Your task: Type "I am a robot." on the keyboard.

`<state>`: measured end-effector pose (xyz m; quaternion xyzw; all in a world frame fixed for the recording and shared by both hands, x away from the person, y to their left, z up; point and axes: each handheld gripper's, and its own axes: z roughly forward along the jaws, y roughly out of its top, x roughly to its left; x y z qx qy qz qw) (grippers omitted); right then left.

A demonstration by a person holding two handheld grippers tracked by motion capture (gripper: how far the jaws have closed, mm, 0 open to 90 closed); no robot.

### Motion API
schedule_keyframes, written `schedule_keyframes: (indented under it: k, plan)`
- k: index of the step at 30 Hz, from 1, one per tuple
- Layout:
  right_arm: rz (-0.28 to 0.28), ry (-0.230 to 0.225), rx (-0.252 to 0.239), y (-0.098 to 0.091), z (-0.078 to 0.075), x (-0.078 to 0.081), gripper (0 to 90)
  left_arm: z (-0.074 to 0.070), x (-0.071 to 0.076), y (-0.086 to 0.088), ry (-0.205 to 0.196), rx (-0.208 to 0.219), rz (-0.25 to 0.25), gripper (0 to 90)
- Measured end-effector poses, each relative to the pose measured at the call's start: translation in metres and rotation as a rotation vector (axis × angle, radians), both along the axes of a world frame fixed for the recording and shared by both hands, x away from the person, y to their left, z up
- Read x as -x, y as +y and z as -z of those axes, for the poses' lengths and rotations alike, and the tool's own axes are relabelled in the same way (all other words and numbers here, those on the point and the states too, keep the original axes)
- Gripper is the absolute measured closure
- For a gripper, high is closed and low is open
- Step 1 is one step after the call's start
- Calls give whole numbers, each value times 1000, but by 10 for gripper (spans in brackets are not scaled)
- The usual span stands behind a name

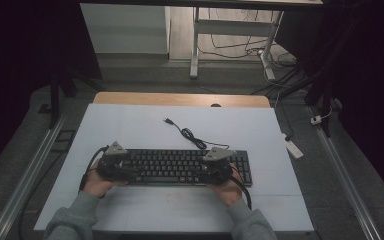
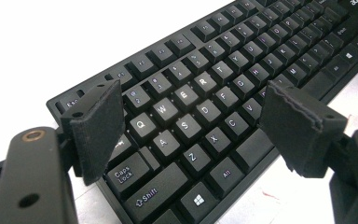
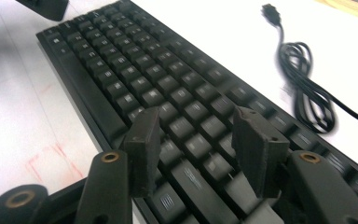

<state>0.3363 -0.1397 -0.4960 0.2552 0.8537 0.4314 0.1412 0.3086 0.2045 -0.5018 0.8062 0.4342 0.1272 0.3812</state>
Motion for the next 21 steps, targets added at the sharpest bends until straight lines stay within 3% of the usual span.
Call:
schedule_keyframes:
  k: [12, 21]
  plan:
    - [51, -16, -9, -43, -1, 13, 487, -1, 0, 2, 4, 6, 4, 230]
    - [57, -21, -8, -54, 2, 17, 450, -2, 0, 3, -1, 38, 7, 248]
